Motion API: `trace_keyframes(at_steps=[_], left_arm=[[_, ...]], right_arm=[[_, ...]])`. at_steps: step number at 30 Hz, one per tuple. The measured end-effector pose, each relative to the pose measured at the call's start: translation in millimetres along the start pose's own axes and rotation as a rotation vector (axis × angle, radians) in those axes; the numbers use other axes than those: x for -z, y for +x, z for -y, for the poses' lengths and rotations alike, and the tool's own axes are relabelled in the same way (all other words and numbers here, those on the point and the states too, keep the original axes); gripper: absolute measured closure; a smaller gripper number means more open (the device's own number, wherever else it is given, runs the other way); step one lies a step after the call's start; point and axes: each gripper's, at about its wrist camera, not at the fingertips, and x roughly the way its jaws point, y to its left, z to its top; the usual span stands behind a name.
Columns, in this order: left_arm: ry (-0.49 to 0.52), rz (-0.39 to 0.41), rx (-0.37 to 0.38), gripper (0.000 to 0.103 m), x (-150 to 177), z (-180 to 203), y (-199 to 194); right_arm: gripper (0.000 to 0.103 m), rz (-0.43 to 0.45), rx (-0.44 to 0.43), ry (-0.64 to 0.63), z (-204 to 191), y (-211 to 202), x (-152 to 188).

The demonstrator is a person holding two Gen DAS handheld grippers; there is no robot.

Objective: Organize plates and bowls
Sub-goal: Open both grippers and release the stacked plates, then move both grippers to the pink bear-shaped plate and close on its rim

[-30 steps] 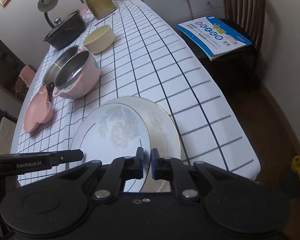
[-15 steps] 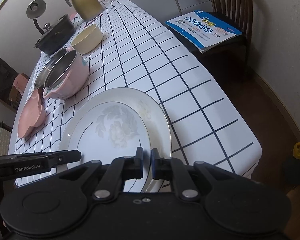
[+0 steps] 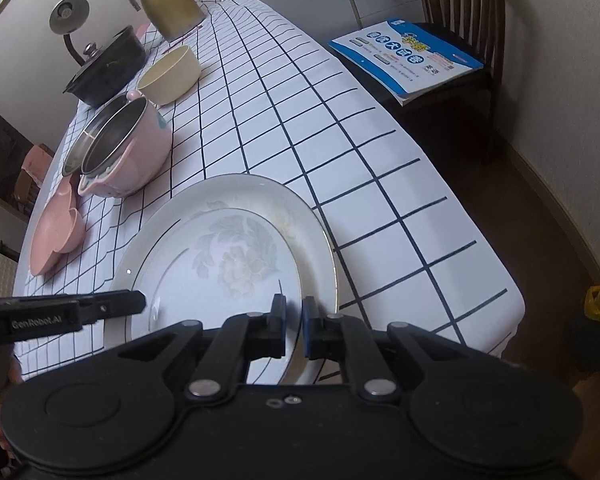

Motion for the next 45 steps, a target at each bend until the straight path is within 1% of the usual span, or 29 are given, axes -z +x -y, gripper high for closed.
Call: trace_keyframes(at_steps=[3,4,5,6,7,8,15,20,21,23,24,25,27,30,32,34,36,38,42,44,45], left_arm=[[-0.004,0.017,0.005,0.084,0,-2,-6],[-0.003,0.023,0.01,0.084,0,-1,-9],[0.0,0.027,0.013,0.084,0,-1,-11],[0.005,0.031,0.016,0.084,1,0,-13],[0.011,0.037,0.019,0.084,1,2,-16],[0.017,0.044,0.023,0.084,2,3,-18],[0.066,0.106,0.04,0.084,4,9,-42],[0.095,0.162,0.038,0.083,6,6,-64],[0.096,0.173,0.034,0.08,6,4,-69],[0.099,0.195,0.027,0.071,6,1,-77],[0.099,0.208,0.022,0.062,6,-1,-81],[0.099,0.222,0.017,0.051,6,-2,-86],[0.102,0.256,0.006,0.044,6,-5,-95],[0.097,0.278,-0.014,0.044,4,-7,-103],[0.09,0.292,-0.024,0.043,1,-7,-106],[0.081,0.316,-0.039,0.037,-1,-6,-110],[0.062,0.337,-0.053,0.034,-3,-5,-113],[0.048,0.353,-0.058,0.034,-6,-4,-116],[0.02,0.396,-0.087,0.033,-7,-2,-122],[-0.008,0.417,-0.095,0.03,-6,-5,-126],[-0.017,0.429,-0.096,0.029,-6,-7,-129]], right_arm=[[0.093,0.0,0.03,-0.038,-6,0,-2],[0.09,0.004,0.042,-0.056,-9,-1,-1],[0.084,0.009,0.054,-0.074,-13,-2,-1],[0.081,0.015,0.057,-0.094,-17,-4,-1],[0.075,0.018,0.063,-0.108,-19,-5,-2],[0.071,0.024,0.069,-0.119,-22,-8,-1],[0.063,0.079,0.073,-0.187,-50,-31,2],[0.051,0.135,0.056,-0.224,-77,-48,2],[0.049,0.144,0.054,-0.23,-82,-51,2],[0.044,0.164,0.047,-0.245,-91,-56,3],[0.043,0.174,0.044,-0.252,-96,-59,2],[0.041,0.18,0.039,-0.254,-100,-61,1],[0.039,0.191,0.027,-0.26,-106,-64,0],[0.035,0.205,0.025,-0.279,-115,-67,-3],[0.025,0.211,0.02,-0.293,-119,-69,-6],[0.02,0.222,0.015,-0.314,-123,-70,-8],[0.016,0.225,0.002,-0.335,-125,-70,-12],[0.009,0.228,-0.011,-0.347,-128,-71,-16],[0.007,0.23,-0.031,-0.4,-133,-72,-21],[0.003,0.233,-0.031,-0.424,-137,-72,-23],[0.003,0.229,-0.032,-0.436,-140,-72,-24]])
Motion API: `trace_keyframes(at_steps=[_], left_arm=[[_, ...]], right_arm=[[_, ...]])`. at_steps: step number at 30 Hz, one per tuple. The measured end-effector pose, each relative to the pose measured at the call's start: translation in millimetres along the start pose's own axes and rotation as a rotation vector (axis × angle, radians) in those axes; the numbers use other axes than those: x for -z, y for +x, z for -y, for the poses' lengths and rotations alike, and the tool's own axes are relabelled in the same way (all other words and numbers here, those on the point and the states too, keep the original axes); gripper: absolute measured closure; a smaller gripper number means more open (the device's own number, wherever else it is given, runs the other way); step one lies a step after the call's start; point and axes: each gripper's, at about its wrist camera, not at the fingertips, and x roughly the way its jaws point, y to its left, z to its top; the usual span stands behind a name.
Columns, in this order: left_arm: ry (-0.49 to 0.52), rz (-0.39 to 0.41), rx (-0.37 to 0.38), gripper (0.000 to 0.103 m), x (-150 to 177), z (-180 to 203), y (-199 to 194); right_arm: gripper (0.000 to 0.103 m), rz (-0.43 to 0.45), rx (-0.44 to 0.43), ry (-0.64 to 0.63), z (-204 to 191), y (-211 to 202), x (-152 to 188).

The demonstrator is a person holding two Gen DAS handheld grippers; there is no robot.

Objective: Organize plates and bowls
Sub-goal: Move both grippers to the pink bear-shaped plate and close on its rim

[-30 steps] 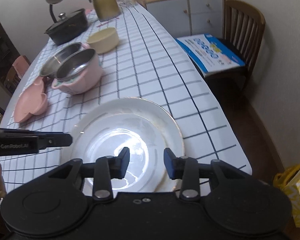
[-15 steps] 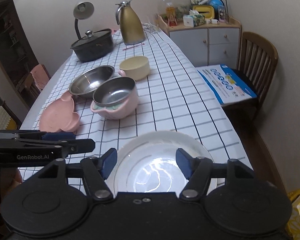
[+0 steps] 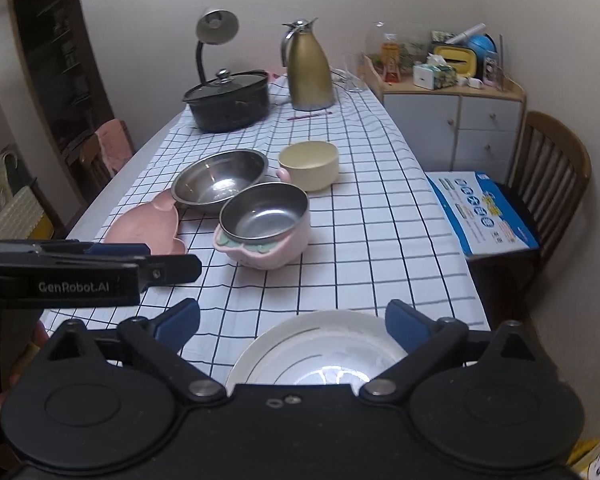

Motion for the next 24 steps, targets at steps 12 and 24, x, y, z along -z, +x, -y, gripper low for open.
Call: trace_keyframes(at_steps=[12,24], left_arm=[[0.041,0.012,0.005,0.027,-18,-61,-4],[0.161,-0.046,-0.044,0.026,-60,-195,17]], right_arm=[[0.002,0.007,0.023,0.039,-40,24,-20],[0.003,-0.063,0.079,0.152,-127,99,-28]])
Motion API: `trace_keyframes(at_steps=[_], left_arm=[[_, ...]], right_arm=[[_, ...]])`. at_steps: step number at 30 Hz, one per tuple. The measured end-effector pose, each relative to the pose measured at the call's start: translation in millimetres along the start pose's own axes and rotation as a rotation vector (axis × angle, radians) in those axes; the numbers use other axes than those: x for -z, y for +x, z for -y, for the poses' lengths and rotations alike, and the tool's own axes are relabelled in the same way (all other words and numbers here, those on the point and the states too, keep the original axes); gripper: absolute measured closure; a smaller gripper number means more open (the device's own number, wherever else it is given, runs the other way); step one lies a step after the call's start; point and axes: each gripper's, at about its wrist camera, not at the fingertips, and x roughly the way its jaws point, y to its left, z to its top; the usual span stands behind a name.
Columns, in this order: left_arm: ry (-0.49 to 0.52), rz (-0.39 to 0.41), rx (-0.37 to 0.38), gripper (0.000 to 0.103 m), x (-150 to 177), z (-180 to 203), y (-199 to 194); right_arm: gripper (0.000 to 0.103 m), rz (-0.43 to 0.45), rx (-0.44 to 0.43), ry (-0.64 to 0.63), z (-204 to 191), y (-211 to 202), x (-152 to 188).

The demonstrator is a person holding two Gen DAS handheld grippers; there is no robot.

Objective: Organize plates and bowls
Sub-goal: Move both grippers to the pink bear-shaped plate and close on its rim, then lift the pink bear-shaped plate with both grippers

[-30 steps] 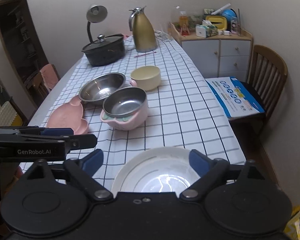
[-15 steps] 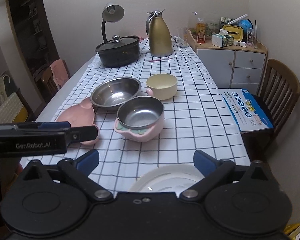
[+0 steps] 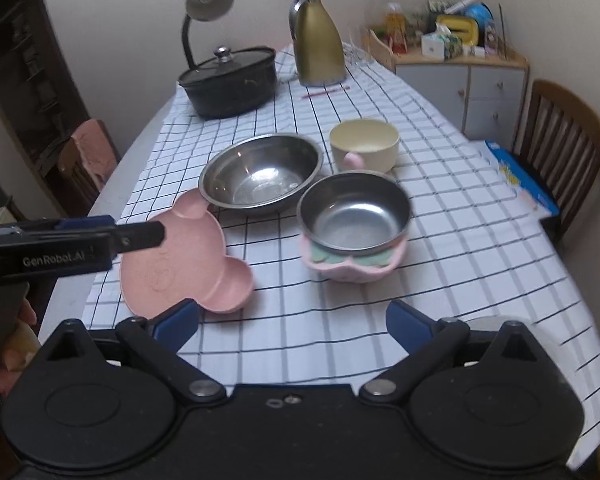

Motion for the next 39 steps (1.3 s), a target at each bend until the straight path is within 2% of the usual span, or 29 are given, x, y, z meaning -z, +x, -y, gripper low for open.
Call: trace_keyframes(at_steps=[10,16,22,23,25,27,31,35,39], left_arm=[[0.073,-0.118,-0.017,0.027,-9,-98,63],[0.1,-0.18,-0.002,0.027,-13,-122,102],[0.107,-0.221,0.013,0.028,-15,-130,128],[0.101,-0.228,0.014,0.029,-16,-132,130],[0.09,-0.25,0.024,0.039,-17,-135,137],[0.079,-0.261,0.032,0.043,-17,-137,141],[0.064,-0.289,0.056,0.064,-18,-140,147],[0.063,-0.302,0.053,0.069,-19,-142,149],[0.082,-0.33,0.054,0.081,-22,-147,153]], right_arm=[[0.01,-0.095,0.041,0.09,-62,63,4],[0.019,-0.167,0.056,0.127,-92,103,7],[0.03,-0.232,0.081,0.279,-91,132,4],[0.032,-0.24,0.082,0.305,-90,135,4],[0.038,-0.251,0.089,0.333,-90,141,4],[0.045,-0.257,0.092,0.353,-91,145,3],[0.06,-0.267,0.082,0.396,-91,149,3],[0.08,-0.271,0.084,0.41,-91,149,3],[0.09,-0.268,0.073,0.406,-93,150,2]])
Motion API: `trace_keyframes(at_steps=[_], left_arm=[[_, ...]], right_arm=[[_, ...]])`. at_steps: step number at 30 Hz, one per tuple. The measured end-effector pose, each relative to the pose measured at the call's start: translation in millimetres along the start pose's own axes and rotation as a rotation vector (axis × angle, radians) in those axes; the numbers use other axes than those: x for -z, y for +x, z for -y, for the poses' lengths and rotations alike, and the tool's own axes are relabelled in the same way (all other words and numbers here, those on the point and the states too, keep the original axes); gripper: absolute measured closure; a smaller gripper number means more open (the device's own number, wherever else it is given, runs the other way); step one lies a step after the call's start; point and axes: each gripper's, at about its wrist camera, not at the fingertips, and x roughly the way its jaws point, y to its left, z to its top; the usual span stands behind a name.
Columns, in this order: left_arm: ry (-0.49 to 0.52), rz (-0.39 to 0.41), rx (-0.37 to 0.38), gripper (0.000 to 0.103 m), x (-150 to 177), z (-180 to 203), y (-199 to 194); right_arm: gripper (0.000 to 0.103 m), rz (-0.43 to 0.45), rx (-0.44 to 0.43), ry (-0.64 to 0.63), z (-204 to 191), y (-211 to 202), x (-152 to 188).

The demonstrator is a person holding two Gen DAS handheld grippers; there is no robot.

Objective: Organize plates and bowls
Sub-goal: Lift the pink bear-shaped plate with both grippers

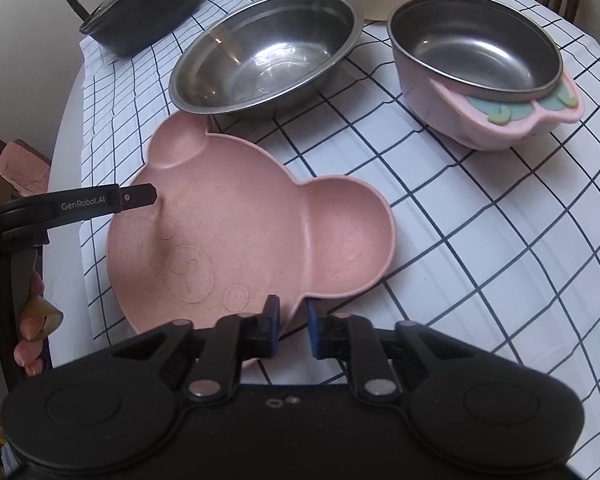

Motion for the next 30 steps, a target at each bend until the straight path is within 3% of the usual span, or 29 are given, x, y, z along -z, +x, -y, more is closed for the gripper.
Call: trace_keyframes(at_steps=[8,17,30], left_arm=[[-0.01,-0.031,0.043,0.085,0,-6,-1],[-0.107,-0.041,0.11,0.085,32,1,-24],[-0.204,0.027,0.195,0.085,81,60,-87]], right_arm=[[0.092,0.009,0.014,-0.015,0,-1,0],[0.093,-0.008,0.027,-0.073,15,-14,7],[0.093,0.04,0.027,-0.209,63,-80,20]])
